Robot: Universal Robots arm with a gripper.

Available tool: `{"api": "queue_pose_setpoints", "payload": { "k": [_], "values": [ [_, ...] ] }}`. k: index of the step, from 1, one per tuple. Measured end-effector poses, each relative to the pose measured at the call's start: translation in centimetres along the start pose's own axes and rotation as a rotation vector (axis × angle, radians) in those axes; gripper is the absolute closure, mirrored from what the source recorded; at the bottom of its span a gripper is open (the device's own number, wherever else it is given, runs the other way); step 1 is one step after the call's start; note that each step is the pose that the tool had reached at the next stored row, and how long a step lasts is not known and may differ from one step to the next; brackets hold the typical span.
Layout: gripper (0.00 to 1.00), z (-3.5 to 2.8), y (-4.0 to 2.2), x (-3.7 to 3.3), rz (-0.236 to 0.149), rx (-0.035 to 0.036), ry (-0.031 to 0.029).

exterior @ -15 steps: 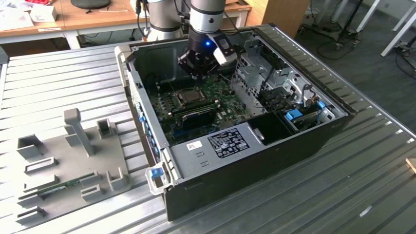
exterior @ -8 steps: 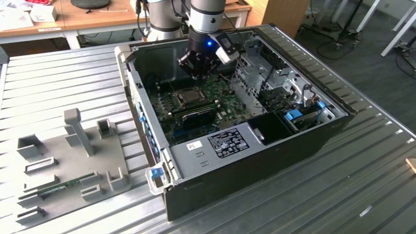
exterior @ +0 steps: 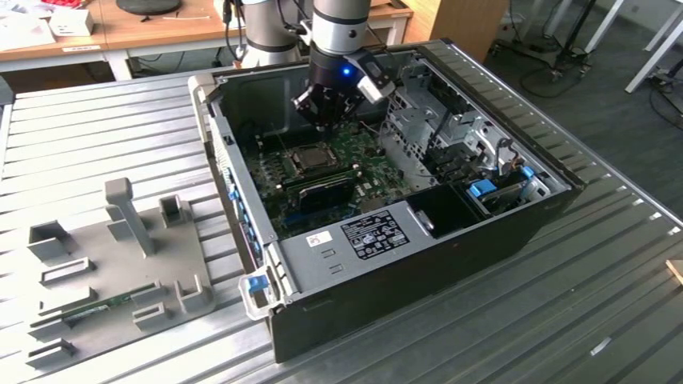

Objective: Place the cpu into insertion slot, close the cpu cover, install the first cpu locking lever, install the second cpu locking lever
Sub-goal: 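Close the cpu cover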

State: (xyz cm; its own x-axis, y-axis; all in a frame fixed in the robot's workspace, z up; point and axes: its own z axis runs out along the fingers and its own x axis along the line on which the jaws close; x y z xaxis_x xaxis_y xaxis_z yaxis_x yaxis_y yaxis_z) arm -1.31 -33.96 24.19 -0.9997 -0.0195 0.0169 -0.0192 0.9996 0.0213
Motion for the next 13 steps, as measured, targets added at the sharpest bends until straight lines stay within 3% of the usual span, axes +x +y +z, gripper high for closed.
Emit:
{"api": "queue_pose_setpoints", "payload": {
  "k": [5, 13],
  "values": [
    [0.90, 0.03, 0.00, 0.00, -0.066, 0.0012, 0.0014],
    [0.90, 0.03, 0.00, 0.00, -0.074, 0.0013, 0.0015]
  ]
}}
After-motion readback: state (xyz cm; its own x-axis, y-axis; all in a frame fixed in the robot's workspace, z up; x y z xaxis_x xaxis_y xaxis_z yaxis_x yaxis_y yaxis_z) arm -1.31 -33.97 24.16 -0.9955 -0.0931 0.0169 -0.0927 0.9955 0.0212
